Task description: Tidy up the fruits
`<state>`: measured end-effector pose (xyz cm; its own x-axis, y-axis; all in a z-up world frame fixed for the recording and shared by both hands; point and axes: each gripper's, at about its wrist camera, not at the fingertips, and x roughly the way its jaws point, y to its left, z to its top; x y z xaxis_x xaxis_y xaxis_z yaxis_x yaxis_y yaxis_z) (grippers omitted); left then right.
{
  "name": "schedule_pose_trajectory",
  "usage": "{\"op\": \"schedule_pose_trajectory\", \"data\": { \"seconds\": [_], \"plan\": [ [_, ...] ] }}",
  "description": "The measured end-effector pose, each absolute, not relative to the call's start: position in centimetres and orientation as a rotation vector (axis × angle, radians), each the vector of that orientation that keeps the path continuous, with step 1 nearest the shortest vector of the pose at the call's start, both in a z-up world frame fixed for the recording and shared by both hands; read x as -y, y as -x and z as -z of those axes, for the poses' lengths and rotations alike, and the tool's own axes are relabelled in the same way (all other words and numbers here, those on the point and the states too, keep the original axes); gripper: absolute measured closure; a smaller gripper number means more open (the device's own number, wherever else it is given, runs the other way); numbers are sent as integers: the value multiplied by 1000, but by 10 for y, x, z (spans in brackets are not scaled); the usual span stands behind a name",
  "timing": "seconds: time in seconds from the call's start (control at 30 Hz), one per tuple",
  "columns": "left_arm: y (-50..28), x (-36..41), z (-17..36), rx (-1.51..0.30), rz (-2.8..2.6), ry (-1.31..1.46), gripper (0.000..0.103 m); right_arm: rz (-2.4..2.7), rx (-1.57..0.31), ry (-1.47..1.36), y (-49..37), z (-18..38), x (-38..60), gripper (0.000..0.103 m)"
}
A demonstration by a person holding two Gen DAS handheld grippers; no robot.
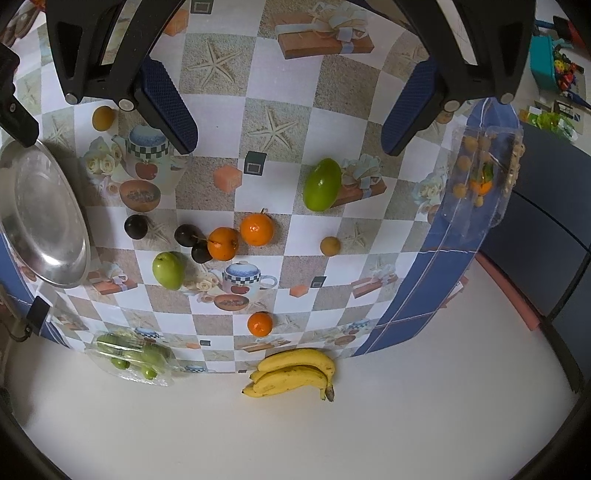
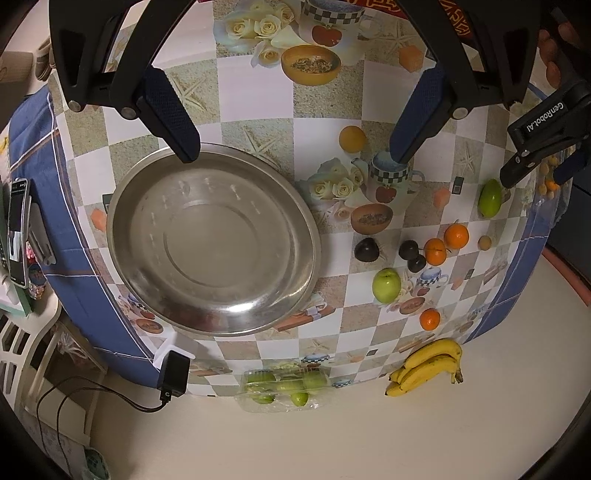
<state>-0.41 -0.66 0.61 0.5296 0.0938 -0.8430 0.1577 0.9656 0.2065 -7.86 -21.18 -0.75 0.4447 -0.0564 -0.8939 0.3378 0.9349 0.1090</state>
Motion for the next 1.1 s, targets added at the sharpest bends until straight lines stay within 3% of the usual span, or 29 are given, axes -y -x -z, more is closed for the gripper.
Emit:
{"op": "schedule_pose_trajectory", "data": {
  "seconds": [1.1],
  "plan": [
    [7,-4,-10,-1002,55,-202,2,273,-1071,-267,77,3,211,1]
  ]
}}
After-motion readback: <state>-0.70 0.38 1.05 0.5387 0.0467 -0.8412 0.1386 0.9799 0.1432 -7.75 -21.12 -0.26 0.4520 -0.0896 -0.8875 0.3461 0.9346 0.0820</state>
